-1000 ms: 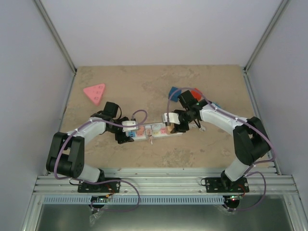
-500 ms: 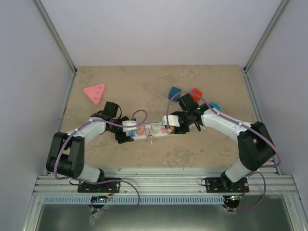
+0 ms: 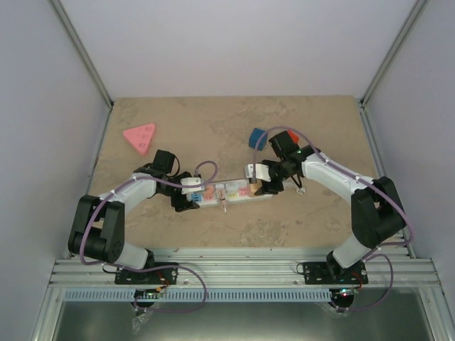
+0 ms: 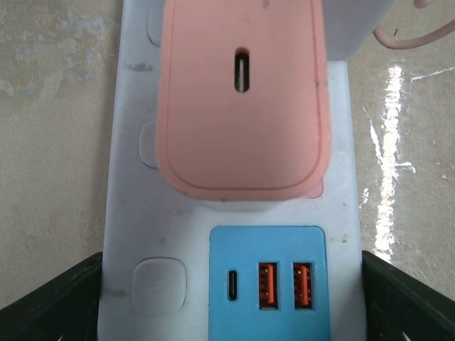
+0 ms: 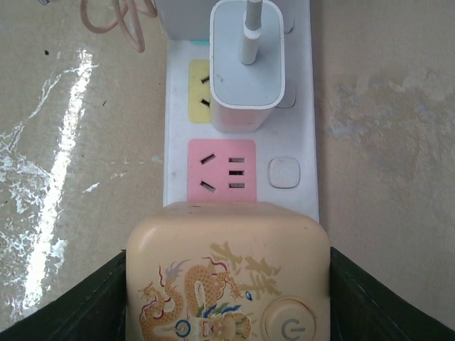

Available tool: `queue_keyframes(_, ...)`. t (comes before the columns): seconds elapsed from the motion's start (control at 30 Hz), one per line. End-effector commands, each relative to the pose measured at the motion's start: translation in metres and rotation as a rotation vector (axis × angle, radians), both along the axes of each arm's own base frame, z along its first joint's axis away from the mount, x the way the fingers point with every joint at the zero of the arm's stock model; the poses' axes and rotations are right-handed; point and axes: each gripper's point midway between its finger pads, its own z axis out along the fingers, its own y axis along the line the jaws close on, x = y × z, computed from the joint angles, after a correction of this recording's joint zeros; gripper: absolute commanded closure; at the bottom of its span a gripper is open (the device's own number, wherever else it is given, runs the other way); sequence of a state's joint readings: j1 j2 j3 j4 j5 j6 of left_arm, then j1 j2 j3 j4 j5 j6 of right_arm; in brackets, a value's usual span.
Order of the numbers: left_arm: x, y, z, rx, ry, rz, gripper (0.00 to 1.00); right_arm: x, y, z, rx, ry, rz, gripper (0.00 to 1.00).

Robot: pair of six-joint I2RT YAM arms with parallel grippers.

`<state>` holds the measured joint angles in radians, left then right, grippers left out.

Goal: Pull the plug off the socket
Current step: Remove the plug from the socket.

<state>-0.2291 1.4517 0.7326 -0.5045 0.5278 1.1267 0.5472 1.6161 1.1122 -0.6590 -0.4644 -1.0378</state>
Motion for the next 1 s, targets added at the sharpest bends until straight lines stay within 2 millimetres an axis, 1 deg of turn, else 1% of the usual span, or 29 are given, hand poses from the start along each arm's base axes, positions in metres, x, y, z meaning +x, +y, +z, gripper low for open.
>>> queue_keyframes(0.0, 0.013, -0.002, 0.013, -0.039, -0.051, 0.027, 1.00, -0.003, 0.009, 0.018, 0.106, 0.078, 0.023, 0.75)
queue_keyframes(0.1, 0.013, -0.002, 0.014, -0.040, -0.053, 0.029, 1.00, -0.001, 0.007, 0.013, 0.087, 0.082, 0.011, 0.75)
queue_keyframes(0.23, 0.013, -0.002, 0.014, -0.040, -0.053, 0.028, 1.00, 0.006, 0.010, 0.008, 0.033, 0.045, -0.018, 0.75)
queue_keyframes(0.33, 0.014, -0.002, 0.015, -0.042, -0.055, 0.028, 1.00, 0.006, 0.018, 0.008, 0.010, 0.022, -0.023, 0.75)
queue_keyframes(0.47, 0.014, -0.002, 0.016, -0.044, -0.058, 0.028, 1.00, 0.012, 0.029, 0.009, -0.025, 0.003, -0.042, 0.75)
queue_keyframes(0.57, 0.013, -0.002, 0.016, -0.045, -0.055, 0.027, 1.00, 0.015, 0.034, 0.006, -0.052, -0.006, -0.050, 0.75)
queue_keyframes(0.77, 0.013, -0.003, 0.016, -0.046, -0.055, 0.026, 1.00, 0.014, 0.040, 0.000, -0.081, -0.026, -0.043, 0.75)
queue_keyframes(0.87, 0.013, -0.002, 0.015, -0.045, -0.056, 0.025, 1.00, 0.013, 0.042, 0.002, -0.070, -0.046, -0.031, 0.75)
queue_keyframes(0.97, 0.013, -0.002, 0.014, -0.043, -0.054, 0.026, 1.00, 0.008, 0.042, 0.010, -0.028, -0.095, 0.005, 0.75)
